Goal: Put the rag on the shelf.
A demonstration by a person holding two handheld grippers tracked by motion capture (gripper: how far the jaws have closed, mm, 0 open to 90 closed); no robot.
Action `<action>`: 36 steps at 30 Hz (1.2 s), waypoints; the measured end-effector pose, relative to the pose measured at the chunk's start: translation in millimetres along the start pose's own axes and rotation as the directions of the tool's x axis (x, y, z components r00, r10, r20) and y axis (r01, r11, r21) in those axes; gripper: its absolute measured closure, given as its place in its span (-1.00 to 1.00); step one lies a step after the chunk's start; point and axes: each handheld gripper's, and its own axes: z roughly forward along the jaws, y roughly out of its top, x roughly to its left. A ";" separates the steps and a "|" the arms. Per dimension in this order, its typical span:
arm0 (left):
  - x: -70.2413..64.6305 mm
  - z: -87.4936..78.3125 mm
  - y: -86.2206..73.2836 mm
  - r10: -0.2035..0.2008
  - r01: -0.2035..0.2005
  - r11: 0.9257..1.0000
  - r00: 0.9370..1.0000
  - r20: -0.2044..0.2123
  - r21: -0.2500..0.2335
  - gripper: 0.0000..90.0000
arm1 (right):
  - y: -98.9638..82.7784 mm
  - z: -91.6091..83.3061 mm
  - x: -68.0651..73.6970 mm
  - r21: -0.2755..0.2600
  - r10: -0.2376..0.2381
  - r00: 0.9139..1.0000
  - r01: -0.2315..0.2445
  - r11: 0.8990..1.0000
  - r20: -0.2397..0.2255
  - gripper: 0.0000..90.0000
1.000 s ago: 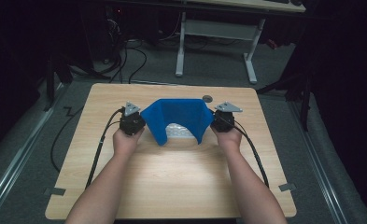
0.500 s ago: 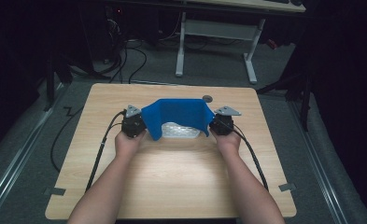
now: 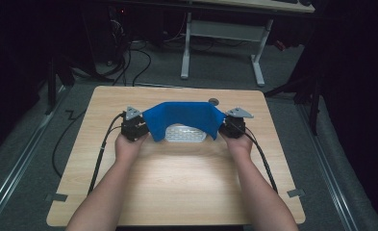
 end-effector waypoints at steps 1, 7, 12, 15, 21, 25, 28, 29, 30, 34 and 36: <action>1.2 -1.7 0.8 -0.006 0.006 1.000 1.000 -0.003 -0.004 0.34 | 1.4 -1.8 -1.4 -0.003 0.004 1.000 -0.004 1.000 0.003 0.35; 7.9 -11.5 6.0 -0.001 0.000 1.000 0.999 -0.038 -0.015 0.25 | 9.3 -10.0 -8.9 -0.033 0.007 1.000 -0.007 0.999 0.020 0.30; 13.2 -19.4 9.2 0.009 -0.011 1.000 0.998 -0.062 -0.018 0.22 | 12.9 -15.5 -15.1 -0.047 0.019 0.999 -0.018 0.999 0.028 0.23; 16.5 -23.5 10.4 0.004 -0.004 1.000 0.997 -0.075 -0.010 0.20 | 13.7 -18.6 -17.4 -0.042 0.018 0.999 -0.017 0.999 0.032 0.18; 21.0 -31.6 11.6 0.001 -0.002 1.000 0.995 -0.097 -0.007 0.09 | 15.8 -26.2 -22.0 -0.033 0.007 0.999 -0.006 0.999 0.041 0.09; 21.9 -37.1 11.7 -0.005 0.004 1.000 0.995 -0.097 -0.013 0.09 | 16.1 -33.4 -25.5 -0.024 0.007 0.999 -0.006 1.000 0.052 0.02; 21.7 -43.6 10.2 -0.025 0.023 0.999 0.995 -0.092 -0.023 0.09 | 15.8 -37.1 -26.6 -0.017 0.007 0.998 -0.006 1.000 0.055 -0.01; 21.5 -46.1 9.1 -0.029 0.027 0.999 0.996 -0.089 -0.027 0.09 | 15.3 -39.1 -27.0 -0.018 0.007 0.999 -0.007 1.000 0.052 -0.02; 21.2 -48.9 7.5 -0.032 0.030 0.999 0.996 -0.086 -0.029 0.08 | 14.5 -41.5 -27.2 -0.018 0.008 0.999 -0.007 1.000 0.049 -0.03; 20.2 -60.9 -2.4 -0.028 0.025 0.999 0.994 -0.103 -0.024 0.05 | 7.4 -53.7 -25.8 -0.014 0.030 0.997 -0.029 0.999 0.064 -0.08; 19.0 -67.5 -8.9 -0.029 0.026 0.999 0.994 -0.103 -0.024 0.01 | 3.1 -60.1 -23.5 -0.017 0.023 0.998 -0.022 1.000 0.056 -0.08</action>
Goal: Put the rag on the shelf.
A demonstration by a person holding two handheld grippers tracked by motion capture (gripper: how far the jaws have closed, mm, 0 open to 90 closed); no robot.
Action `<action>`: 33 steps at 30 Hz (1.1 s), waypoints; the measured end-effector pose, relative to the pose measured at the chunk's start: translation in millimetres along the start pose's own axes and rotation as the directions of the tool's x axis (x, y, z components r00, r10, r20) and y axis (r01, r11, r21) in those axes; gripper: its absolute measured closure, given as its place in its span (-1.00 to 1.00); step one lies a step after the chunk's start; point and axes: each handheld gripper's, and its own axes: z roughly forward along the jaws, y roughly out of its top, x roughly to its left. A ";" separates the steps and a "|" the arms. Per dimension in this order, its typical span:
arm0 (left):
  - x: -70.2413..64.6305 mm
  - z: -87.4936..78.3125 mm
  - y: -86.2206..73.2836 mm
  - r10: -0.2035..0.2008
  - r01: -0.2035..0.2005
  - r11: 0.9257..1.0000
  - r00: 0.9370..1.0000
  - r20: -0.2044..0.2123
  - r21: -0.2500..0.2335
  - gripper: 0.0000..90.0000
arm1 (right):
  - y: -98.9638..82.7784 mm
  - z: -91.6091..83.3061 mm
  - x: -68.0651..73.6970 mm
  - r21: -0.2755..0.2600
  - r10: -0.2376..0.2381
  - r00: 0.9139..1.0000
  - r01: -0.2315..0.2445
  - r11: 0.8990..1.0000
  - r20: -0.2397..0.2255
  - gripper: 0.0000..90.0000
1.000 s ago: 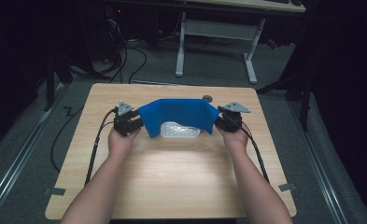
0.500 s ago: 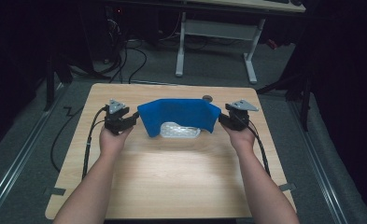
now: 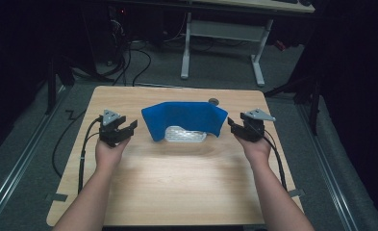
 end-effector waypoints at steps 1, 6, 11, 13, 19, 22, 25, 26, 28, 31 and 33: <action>-0.3 -3.5 -3.1 -0.002 0.002 1.000 1.000 -0.001 -0.001 0.00 | -2.1 -4.2 1.5 -0.008 -0.009 1.000 0.009 1.000 0.007 -0.09; -3.2 -24.6 -15.0 -0.012 0.012 1.000 1.000 0.021 0.007 -0.08 | -9.7 -24.0 4.4 0.015 -0.014 1.000 0.014 1.000 -0.003 -0.14; -12.2 -47.8 -27.0 0.000 0.000 1.000 0.999 0.051 0.005 -0.10 | -18.0 -47.4 10.2 -0.023 -0.047 0.999 0.047 0.999 -0.015 -0.15; -15.6 -55.1 -32.0 0.002 -0.003 1.000 0.998 0.063 0.008 -0.11 | -21.8 -54.1 14.3 0.002 -0.058 0.998 0.058 0.998 -0.030 -0.20; -35.2 -77.4 -54.2 0.002 -0.006 0.999 0.993 0.118 0.032 -0.15 | -38.5 -78.0 36.2 -0.003 -0.087 0.993 0.087 0.996 -0.075 -0.25; -52.2 -86.0 -67.4 0.001 -0.009 0.999 0.989 0.151 0.052 -0.16 | -48.2 -87.5 52.4 0.005 -0.105 0.988 0.106 0.994 -0.116 -0.34; -74.2 -87.5 -83.7 -0.033 0.017 0.996 0.979 0.201 0.084 -0.19 | -57.6 -95.3 70.7 0.002 -0.127 0.983 0.128 0.992 -0.136 -0.42; -80.5 -86.6 -87.9 -0.053 0.030 0.994 0.974 0.219 0.106 -0.20 | -60.8 -96.7 77.4 0.002 -0.124 0.983 0.126 0.992 -0.137 -0.42; -101.7 -80.9 -100.9 -0.114 0.065 0.983 0.951 0.289 0.174 -0.18 | -69.4 -97.7 93.2 0.019 -0.104 0.986 0.107 0.994 -0.128 -0.51; -131.2 -75.4 -99.2 0.006 -0.067 0.980 0.952 0.306 0.190 -0.25 | -97.2 -94.0 118.8 0.038 -0.012 0.992 0.017 0.999 -0.129 -0.42; -136.6 -76.4 -94.0 0.083 -0.127 0.982 0.954 0.288 0.139 -0.26 | -102.9 -86.4 134.6 0.100 -0.059 0.973 0.083 0.992 -0.222 -0.50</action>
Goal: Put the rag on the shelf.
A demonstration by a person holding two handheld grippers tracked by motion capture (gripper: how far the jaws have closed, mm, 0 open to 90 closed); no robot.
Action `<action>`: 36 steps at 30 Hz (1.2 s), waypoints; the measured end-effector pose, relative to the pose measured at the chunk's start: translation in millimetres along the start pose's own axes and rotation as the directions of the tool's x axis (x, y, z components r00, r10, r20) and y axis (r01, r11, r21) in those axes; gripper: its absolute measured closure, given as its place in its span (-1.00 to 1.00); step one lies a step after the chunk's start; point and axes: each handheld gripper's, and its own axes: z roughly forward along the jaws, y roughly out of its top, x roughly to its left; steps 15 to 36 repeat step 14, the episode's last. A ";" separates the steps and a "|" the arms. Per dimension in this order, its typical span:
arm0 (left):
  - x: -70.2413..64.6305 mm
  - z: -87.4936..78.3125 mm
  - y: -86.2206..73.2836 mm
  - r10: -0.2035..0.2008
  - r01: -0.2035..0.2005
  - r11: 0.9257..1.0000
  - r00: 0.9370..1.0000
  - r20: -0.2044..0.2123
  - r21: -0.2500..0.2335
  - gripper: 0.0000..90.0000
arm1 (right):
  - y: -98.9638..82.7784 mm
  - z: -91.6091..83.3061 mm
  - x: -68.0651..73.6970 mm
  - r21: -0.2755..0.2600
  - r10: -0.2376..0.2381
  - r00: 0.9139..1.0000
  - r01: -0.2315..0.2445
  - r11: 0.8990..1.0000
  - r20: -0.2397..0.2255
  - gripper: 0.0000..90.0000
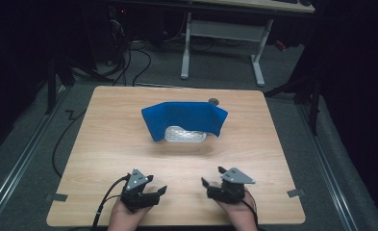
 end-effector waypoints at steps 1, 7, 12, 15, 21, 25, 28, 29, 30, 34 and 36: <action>1.0 -0.6 0.2 0.015 -0.015 1.000 1.000 -0.010 -0.002 -0.26 | 0.5 1.2 3.2 -0.003 -0.034 0.999 0.034 0.999 -0.002 -0.46; 12.3 -2.7 -12.8 -0.023 0.023 0.999 1.000 -0.007 0.046 -0.27 | 2.1 1.9 -6.6 -0.022 -0.056 0.998 0.056 0.998 -0.004 -0.45; 20.4 -3.1 -9.9 -0.029 0.030 0.999 0.999 -0.020 0.038 -0.28 | -0.8 2.7 -16.0 -0.010 -0.023 1.000 0.023 1.000 0.004 -0.44; 19.7 -2.3 -10.5 -0.021 0.022 0.999 0.999 -0.025 0.042 -0.29 | -0.4 1.9 -17.0 -0.015 -0.025 1.000 0.025 1.000 0.003 -0.44; 19.7 -2.3 -10.5 -0.021 0.022 0.999 0.999 -0.025 0.042 -0.29 | -0.4 1.9 -17.0 -0.015 -0.025 1.000 0.025 1.000 0.003 -0.44; 19.7 -2.3 -10.5 -0.021 0.022 0.999 0.999 -0.025 0.042 -0.29 | -0.4 1.9 -17.0 -0.015 -0.025 1.000 0.025 1.000 0.003 -0.44; 19.7 -2.3 -10.5 -0.021 0.022 0.999 0.999 -0.025 0.042 -0.29 | -0.4 1.9 -17.0 -0.015 -0.025 1.000 0.025 1.000 0.003 -0.44; 19.7 -2.3 -10.5 -0.021 0.022 0.999 0.999 -0.025 0.042 -0.29 | -0.4 1.9 -17.0 -0.015 -0.025 1.000 0.025 1.000 0.003 -0.44; 19.7 -2.3 -10.5 -0.021 0.022 0.999 0.999 -0.025 0.042 -0.29 | -0.4 1.9 -17.0 -0.015 -0.025 1.000 0.025 1.000 0.003 -0.44; 19.7 -2.3 -10.5 -0.021 0.022 0.999 0.999 -0.025 0.042 -0.29 | -0.4 1.9 -17.0 -0.015 -0.025 1.000 0.025 1.000 0.003 -0.44; 19.7 -2.3 -10.5 -0.021 0.022 0.999 0.999 -0.025 0.042 -0.29 | -0.4 1.9 -17.0 -0.015 -0.025 1.000 0.025 1.000 0.003 -0.44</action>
